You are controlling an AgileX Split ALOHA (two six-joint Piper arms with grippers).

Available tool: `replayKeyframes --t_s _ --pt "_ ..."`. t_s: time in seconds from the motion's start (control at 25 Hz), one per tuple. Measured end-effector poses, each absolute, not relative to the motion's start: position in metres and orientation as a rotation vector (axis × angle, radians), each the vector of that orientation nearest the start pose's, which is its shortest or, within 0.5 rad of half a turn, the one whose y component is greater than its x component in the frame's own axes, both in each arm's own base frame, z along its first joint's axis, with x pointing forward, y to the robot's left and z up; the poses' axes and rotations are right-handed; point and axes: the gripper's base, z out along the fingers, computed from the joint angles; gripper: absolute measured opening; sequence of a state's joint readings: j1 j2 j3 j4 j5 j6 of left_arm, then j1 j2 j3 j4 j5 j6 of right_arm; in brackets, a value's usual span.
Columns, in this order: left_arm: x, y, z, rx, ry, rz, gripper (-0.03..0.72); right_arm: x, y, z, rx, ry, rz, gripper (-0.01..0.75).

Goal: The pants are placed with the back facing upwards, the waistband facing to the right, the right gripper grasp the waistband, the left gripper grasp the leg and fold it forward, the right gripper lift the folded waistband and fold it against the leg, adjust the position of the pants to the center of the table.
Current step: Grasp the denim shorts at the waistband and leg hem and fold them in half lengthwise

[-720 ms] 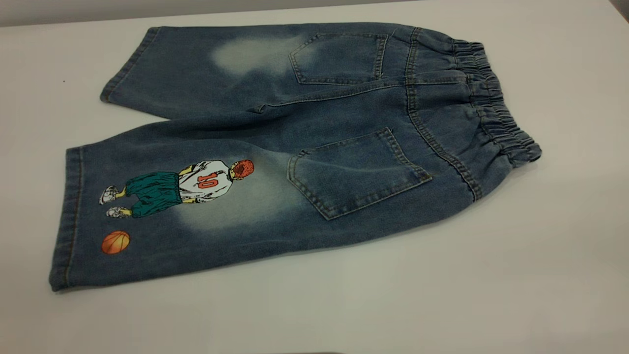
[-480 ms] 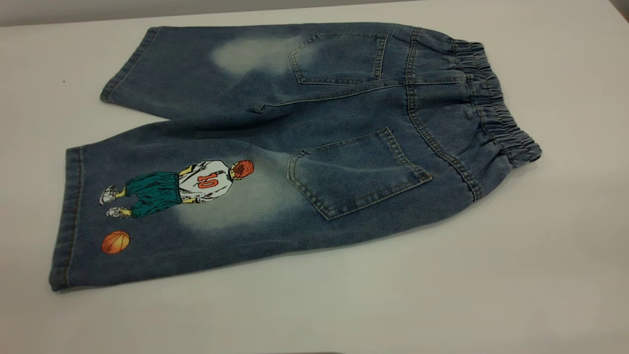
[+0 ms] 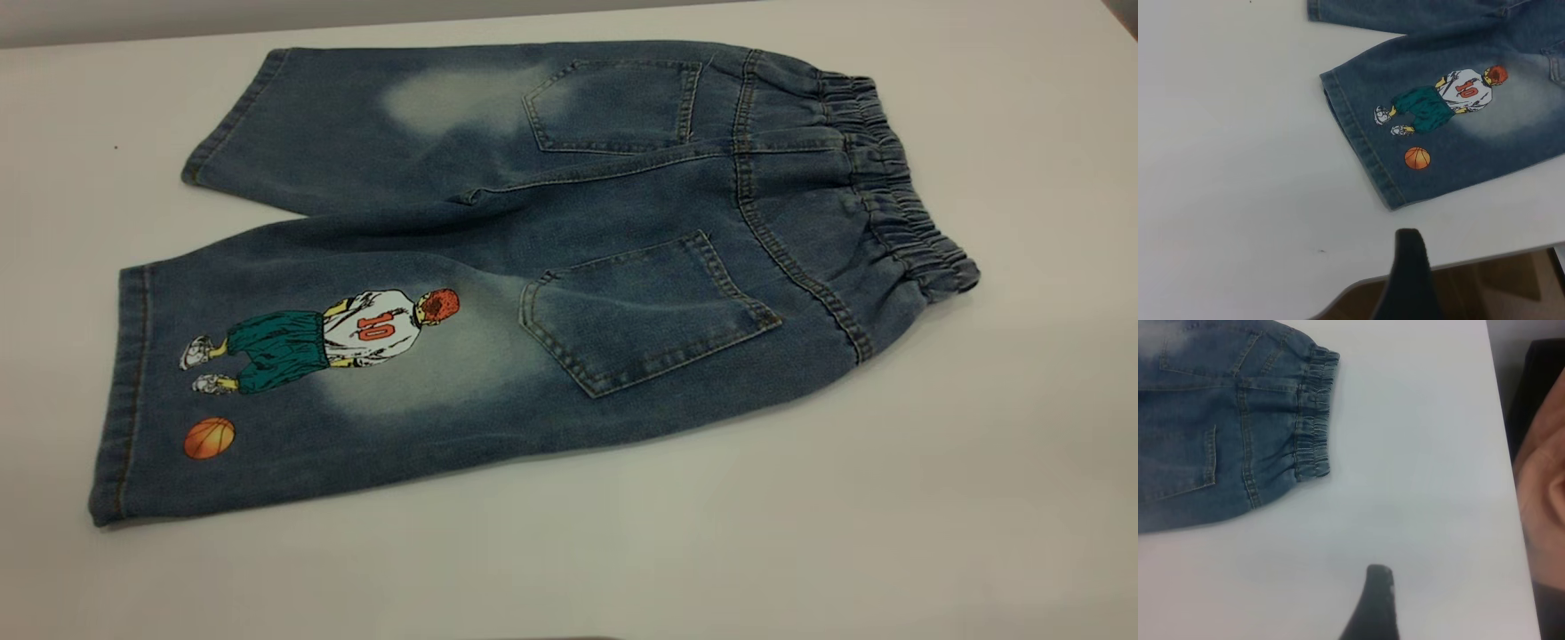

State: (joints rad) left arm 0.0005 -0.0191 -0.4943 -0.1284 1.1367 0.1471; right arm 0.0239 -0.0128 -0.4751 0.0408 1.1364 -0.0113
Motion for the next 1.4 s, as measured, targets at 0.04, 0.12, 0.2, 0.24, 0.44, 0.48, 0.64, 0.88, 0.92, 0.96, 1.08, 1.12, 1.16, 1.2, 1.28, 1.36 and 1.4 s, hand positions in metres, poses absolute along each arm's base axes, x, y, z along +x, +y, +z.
replayKeyframes --t_s 0.04,0.12,0.2,0.24,0.44,0.48,0.64,0.88,0.92,0.96,1.08,1.12,1.16,1.2,1.28,1.36,1.4 --pt "-0.0108 -0.0106 0.2701 0.167 2.094 -0.066 0.514 -0.0075 0.0032 0.2644 -0.041 2.132 0.057 0.586" --pt "-0.0108 -0.0106 0.2701 0.167 2.094 -0.066 0.514 -0.0075 0.0032 0.2644 -0.041 2.132 0.057 0.586" --pt "-0.0108 -0.0106 0.2701 0.167 2.094 -0.066 0.514 -0.0075 0.0032 0.2644 -0.041 2.132 0.057 0.586" --pt "-0.0108 -0.0106 0.2701 0.167 2.094 -0.066 0.514 -0.0075 0.0032 0.2644 -0.041 2.132 0.057 0.586" --pt "-0.0108 -0.0106 0.2701 0.168 2.094 -0.066 0.514 -0.0075 0.0032 0.2644 -0.041 2.132 0.057 0.586" --pt "-0.0108 -0.0106 0.2701 0.168 2.094 -0.066 0.514 -0.0075 0.0032 0.2644 -0.041 2.132 0.057 0.586" --pt "-0.0108 -0.0106 0.2701 0.168 2.094 -0.066 0.514 -0.0075 0.0032 0.2644 -0.041 2.132 0.057 0.586" --pt "-0.0108 -0.0106 0.2701 0.168 2.093 -0.066 0.514 -0.0075 0.0032 0.2644 -0.041 2.132 0.057 0.586" --pt "-0.0108 -0.0106 0.2701 0.168 2.093 -0.066 0.514 -0.0075 0.0032 0.2644 -0.041 2.132 0.057 0.586" --pt "-0.0108 -0.0106 0.2701 0.168 2.093 -0.066 0.514 -0.0075 0.0032 0.2644 -0.041 2.132 0.057 0.586" --pt "-0.0108 -0.0106 0.2701 0.162 2.093 -0.069 0.514 -0.0075 0.0032 0.2644 -0.041 2.132 0.057 0.586" --pt "-0.0108 -0.0106 0.2701 0.156 2.094 -0.072 0.514 -0.0075 0.0032 0.2644 -0.041 2.132 0.057 0.586" --pt "-0.0108 -0.0106 0.2701 0.151 2.094 -0.075 0.514 -0.0075 0.0032 0.2644 -0.041 2.132 0.057 0.586" --pt "-0.0108 -0.0106 0.2701 0.146 2.095 -0.078 0.514 -0.0075 0.0032 0.2644 -0.041 2.132 0.057 0.586" --pt "-0.0108 -0.0106 0.2701 0.141 2.095 -0.081 0.514 -0.0075 0.0033 0.2644 -0.041 2.132 0.058 0.586" --pt "-0.0108 -0.0106 0.2701 0.140 2.095 -0.082 0.514 -0.0075 0.0033 0.2644 -0.041 2.132 0.058 0.586" --pt "-0.0108 -0.0106 0.2701 0.139 2.095 -0.082 0.514 -0.0075 0.0033 0.2644 -0.041 2.132 0.058 0.586"
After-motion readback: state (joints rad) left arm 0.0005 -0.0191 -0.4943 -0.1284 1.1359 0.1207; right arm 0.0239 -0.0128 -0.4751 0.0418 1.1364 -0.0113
